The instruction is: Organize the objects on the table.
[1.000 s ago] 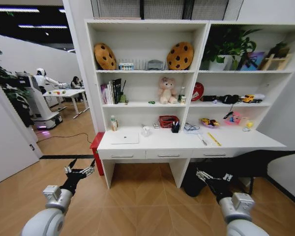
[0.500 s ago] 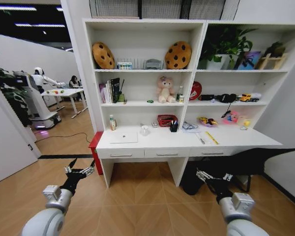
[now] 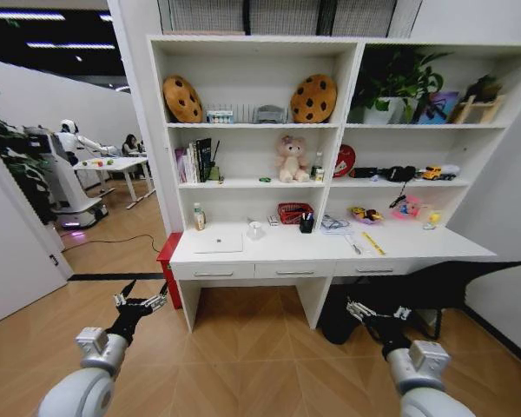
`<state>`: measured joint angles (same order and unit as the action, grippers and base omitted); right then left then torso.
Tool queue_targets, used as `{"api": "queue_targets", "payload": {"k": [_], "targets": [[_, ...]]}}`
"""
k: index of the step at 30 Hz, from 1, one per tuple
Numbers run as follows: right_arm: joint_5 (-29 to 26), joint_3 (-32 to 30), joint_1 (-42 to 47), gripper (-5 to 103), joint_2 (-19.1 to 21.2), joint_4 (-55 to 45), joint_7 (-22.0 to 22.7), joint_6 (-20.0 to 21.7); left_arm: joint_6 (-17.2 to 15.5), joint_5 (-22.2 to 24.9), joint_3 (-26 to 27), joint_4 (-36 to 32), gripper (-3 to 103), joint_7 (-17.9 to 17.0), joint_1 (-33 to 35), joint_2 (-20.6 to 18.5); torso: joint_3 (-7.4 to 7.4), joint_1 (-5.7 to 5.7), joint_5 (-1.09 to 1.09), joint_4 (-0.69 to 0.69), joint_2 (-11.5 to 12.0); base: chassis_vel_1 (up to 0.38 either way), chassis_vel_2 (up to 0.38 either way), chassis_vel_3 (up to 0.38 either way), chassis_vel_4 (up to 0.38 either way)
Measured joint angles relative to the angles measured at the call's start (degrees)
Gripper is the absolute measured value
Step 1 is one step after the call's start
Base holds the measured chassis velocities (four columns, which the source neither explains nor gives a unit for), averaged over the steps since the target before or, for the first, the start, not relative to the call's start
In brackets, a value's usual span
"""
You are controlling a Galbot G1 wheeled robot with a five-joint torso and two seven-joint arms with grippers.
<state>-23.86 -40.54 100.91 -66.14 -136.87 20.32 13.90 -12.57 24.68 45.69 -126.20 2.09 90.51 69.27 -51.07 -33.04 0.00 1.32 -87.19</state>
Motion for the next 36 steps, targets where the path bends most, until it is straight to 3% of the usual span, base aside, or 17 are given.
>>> {"api": "queue_targets", "payload": {"k": [36], "targets": [[0.0,0.0,0.0,100,0.0,0.0,0.0,0.0,0.0,0.0,0.0,0.0,100,0.0,0.0,0.0,0.0,0.0,0.0,0.0,0.0,0.0,0.0,0.0,0.0]]}}
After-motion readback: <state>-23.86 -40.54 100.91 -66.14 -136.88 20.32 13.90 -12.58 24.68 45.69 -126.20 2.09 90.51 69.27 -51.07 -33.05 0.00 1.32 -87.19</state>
